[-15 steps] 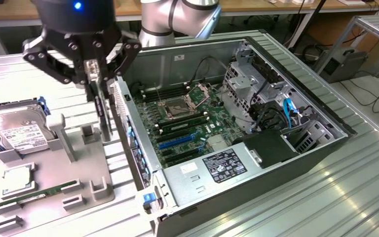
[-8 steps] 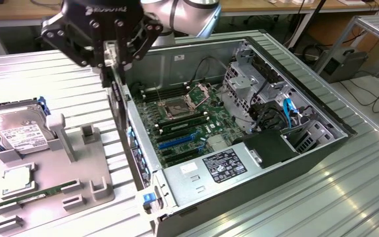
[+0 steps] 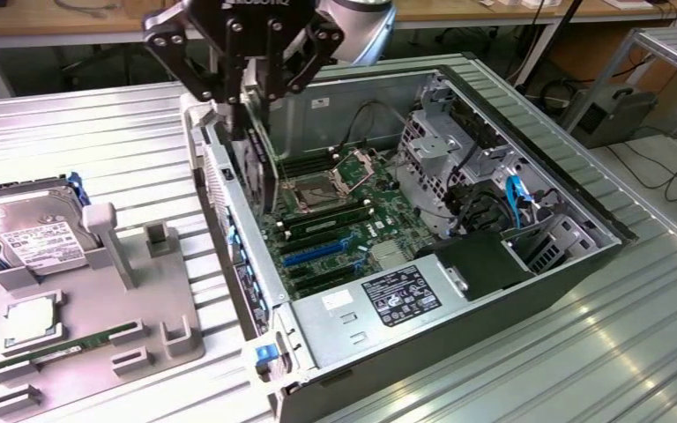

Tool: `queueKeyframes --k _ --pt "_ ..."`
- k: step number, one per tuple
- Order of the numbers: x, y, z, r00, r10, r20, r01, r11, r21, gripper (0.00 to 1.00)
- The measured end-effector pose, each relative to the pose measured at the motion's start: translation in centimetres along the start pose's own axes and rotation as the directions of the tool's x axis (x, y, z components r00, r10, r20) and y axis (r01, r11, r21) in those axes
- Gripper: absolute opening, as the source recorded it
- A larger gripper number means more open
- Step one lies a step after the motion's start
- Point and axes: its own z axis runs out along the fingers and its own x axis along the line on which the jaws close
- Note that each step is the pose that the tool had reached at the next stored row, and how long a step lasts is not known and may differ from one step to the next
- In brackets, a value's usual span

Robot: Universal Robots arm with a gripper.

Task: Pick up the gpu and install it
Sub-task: 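Pick up the gpu and move the gpu toward the slot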

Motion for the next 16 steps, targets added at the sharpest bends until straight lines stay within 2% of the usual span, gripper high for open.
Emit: queueKeyframes --k 4,10,16 --pt "-1.8 0.03 0.27 1.0 0.0 -0.0026 0.0 1.0 0.0003 0.26" --pt "-4.8 0.32 1.39 1.0 0.0 -0.0043 0.0 1.0 0.002 0.26" --pt "-8.2 1.26 2.7 1.0 0.0 -0.0065 0.0 1.0 0.0023 0.26"
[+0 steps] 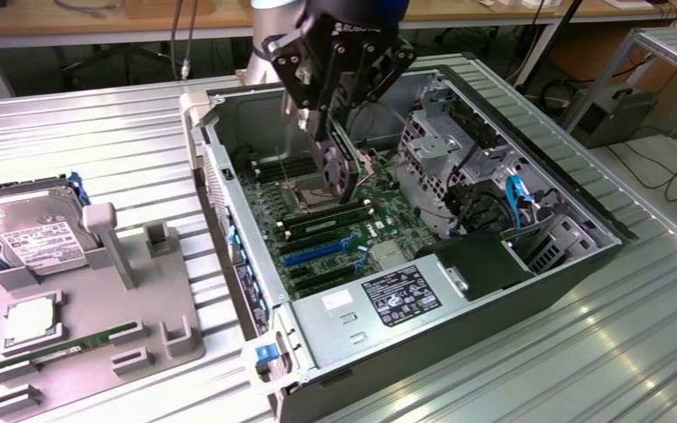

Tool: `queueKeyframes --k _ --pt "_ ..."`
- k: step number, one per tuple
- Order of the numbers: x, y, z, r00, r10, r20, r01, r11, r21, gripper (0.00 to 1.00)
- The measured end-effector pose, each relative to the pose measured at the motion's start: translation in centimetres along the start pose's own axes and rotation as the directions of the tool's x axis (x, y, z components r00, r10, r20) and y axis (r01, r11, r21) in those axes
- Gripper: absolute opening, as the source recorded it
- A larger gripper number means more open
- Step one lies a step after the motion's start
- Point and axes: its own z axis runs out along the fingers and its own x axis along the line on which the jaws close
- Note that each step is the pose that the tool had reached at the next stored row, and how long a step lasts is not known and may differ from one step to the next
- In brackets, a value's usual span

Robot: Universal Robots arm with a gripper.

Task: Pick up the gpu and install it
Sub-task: 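Pick up the gpu and move the gpu toward the slot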

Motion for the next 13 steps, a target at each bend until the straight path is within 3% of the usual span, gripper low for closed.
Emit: queueKeyframes --k 4,8,13 --pt "-2.0 0.91 0.77 1.0 0.0 -0.0011 0.0 1.0 0.0002 0.26" --pt "-3.9 1.06 1.56 1.0 -0.003 -0.0014 0.003 1.0 0.0044 0.26" --pt "-4.2 1.05 1.94 1.0 -0.006 -0.0017 0.006 1.0 0.0048 0.26"
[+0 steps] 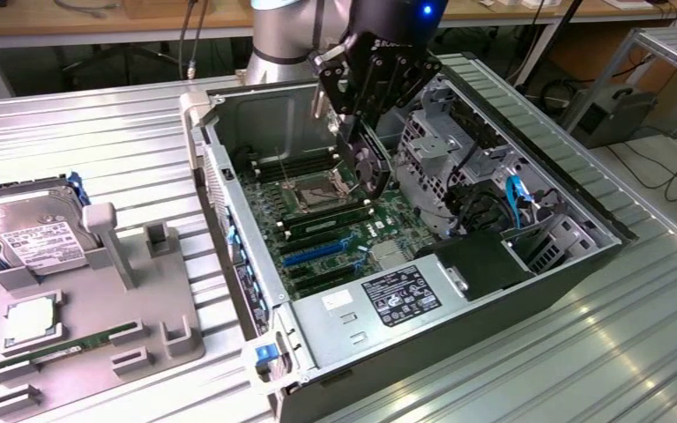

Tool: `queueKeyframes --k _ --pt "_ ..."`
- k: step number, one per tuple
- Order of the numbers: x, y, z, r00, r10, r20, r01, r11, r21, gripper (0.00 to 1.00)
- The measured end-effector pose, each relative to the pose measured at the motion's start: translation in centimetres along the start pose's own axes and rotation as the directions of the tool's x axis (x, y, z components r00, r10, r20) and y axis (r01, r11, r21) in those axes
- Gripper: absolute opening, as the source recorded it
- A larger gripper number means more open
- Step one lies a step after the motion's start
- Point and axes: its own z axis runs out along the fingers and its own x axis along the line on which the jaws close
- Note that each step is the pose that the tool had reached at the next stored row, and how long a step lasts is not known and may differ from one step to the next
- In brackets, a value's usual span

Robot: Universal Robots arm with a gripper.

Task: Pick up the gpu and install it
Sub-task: 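Pick up the gpu and move the gpu toward the slot, then insert the gpu into the slot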

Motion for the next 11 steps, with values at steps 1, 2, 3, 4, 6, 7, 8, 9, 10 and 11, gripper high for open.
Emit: queueKeyframes --k 1,2,3,4,6,7,8,9,10,11 --pt "0.0 0.0 0.0 1.0 0.0 0.0 0.0 1.0 0.0 0.26" --pt "0.0 0.0 0.0 1.0 0.0 0.0 0.0 1.0 -0.0001 0.26" --pt "0.0 0.0 0.0 1.0 0.0 0.0 0.0 1.0 0.0 0.26" --pt "0.0 0.0 0.0 1.0 0.0 0.0 0.0 1.0 -0.0001 0.26" --pt "0.0 0.0 0.0 1.0 0.0 0.0 0.0 1.0 0.0 0.26" --pt "0.0 0.0 0.0 1.0 0.0 0.0 0.0 1.0 0.0 0.26" --pt "0.0 0.0 0.0 1.0 0.0 0.0 0.0 1.0 0.0 0.26" --pt "0.0 0.0 0.0 1.0 0.0 0.0 0.0 1.0 -0.0001 0.26" --pt "0.0 0.0 0.0 1.0 0.0 0.0 0.0 1.0 -0.0001 0.26" --pt "-0.01 0.0 0.0 1.0 0.0 0.0 0.0 1.0 -0.0001 0.26"
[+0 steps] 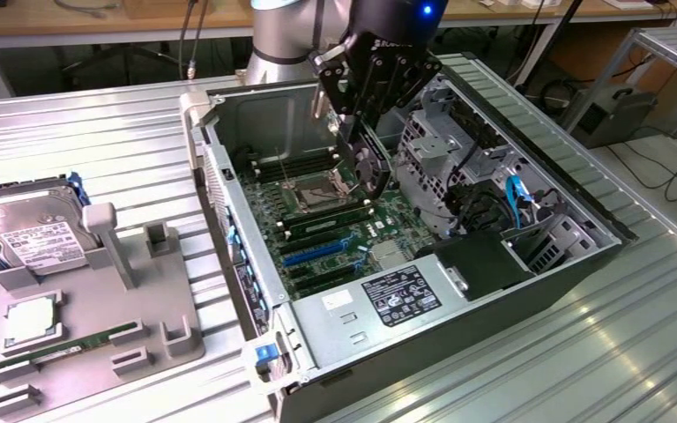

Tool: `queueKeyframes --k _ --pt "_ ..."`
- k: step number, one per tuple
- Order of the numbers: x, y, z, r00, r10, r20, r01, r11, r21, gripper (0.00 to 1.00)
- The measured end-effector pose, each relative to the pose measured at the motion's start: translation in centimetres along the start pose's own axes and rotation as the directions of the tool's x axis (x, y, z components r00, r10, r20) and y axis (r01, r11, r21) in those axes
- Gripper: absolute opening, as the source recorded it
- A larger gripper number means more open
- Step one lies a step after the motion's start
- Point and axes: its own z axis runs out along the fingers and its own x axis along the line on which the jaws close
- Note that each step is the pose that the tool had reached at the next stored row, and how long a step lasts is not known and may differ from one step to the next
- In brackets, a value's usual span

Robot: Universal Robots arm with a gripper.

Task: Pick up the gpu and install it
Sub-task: 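Insert the gpu into the slot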

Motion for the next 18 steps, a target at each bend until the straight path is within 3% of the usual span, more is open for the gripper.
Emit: queueKeyframes --k 9,13,18 --pt "0.0 0.0 0.0 1.0 -0.006 -0.0002 0.006 1.0 0.0001 0.26" --pt "-0.02 0.0 0.01 0.9974 -0.072 -0.0029 0.072 0.9974 0.0023 0.26" --pt "-0.02 0.0 0.04 0.9847 -0.174 -0.0067 0.174 0.9847 0.0054 0.26"
